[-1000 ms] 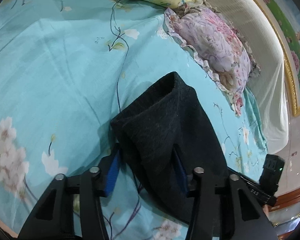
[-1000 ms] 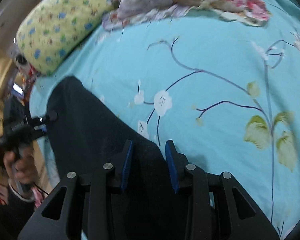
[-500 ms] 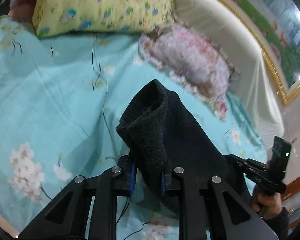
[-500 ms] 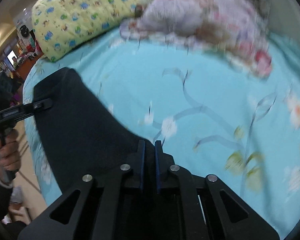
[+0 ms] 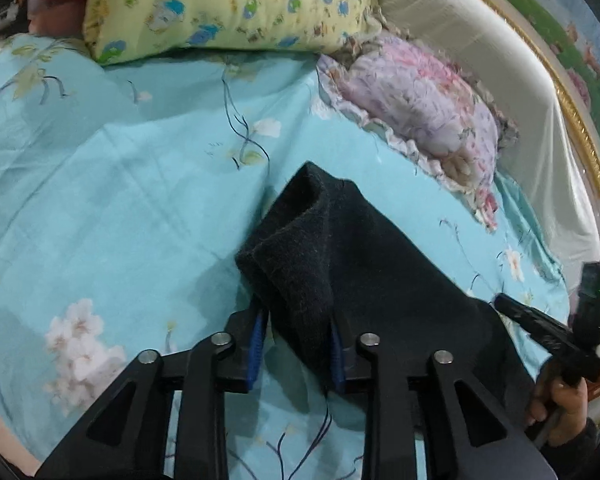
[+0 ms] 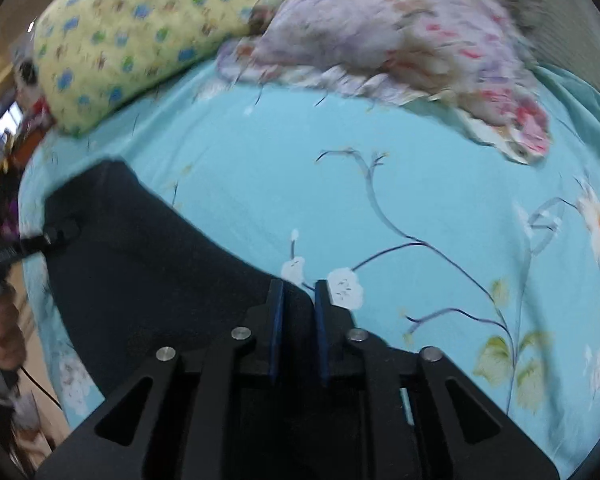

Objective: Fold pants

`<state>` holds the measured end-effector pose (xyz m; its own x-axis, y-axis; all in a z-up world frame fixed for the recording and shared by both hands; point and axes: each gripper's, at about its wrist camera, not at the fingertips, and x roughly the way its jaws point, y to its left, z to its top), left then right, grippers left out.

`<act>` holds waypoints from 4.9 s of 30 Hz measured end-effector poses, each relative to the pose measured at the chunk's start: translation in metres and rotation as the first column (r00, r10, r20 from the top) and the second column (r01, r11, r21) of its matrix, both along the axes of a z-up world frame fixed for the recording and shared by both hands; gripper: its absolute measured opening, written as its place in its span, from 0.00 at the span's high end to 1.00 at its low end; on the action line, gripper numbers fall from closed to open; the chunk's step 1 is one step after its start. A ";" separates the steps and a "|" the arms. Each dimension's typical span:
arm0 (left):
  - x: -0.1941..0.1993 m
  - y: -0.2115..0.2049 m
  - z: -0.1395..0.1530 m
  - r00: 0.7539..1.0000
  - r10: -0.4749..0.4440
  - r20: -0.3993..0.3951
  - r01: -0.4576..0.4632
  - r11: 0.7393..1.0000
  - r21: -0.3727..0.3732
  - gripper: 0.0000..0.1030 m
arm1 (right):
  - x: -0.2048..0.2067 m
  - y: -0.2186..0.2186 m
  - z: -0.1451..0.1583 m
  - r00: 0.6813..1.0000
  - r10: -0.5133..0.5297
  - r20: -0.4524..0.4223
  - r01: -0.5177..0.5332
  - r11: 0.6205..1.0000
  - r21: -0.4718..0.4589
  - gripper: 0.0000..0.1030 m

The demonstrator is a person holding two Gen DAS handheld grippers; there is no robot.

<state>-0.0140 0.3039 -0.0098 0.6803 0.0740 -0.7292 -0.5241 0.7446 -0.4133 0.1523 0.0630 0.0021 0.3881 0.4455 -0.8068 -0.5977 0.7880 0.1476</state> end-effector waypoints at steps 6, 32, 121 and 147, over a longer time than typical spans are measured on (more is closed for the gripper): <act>-0.033 -0.007 0.029 0.995 0.064 0.072 -0.067 0.997 0.027 0.67 | -0.036 -0.073 0.056 0.987 -0.150 0.054 0.136 0.968 0.209 0.54; 0.042 -0.192 0.046 0.919 -0.393 0.028 0.390 0.918 0.071 0.47 | -0.195 -0.240 0.030 0.882 -0.463 -0.083 0.467 0.838 0.283 0.51; 0.177 -0.472 0.090 0.075 -0.991 0.112 0.996 0.068 -0.061 0.90 | -0.229 -0.347 0.044 0.819 -0.567 -0.092 0.473 0.576 0.666 0.89; 0.156 -0.327 -0.002 0.387 -0.918 0.087 0.910 0.365 -0.197 0.93 | -0.173 -0.226 -0.004 0.927 -0.339 -0.160 0.370 0.761 0.533 0.86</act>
<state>0.1423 -0.0234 -0.0114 0.2219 -0.7105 -0.6678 0.4135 0.6888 -0.5955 -0.0207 -0.1634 -0.0018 0.5724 0.6535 -0.4953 -0.2711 0.7208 0.6379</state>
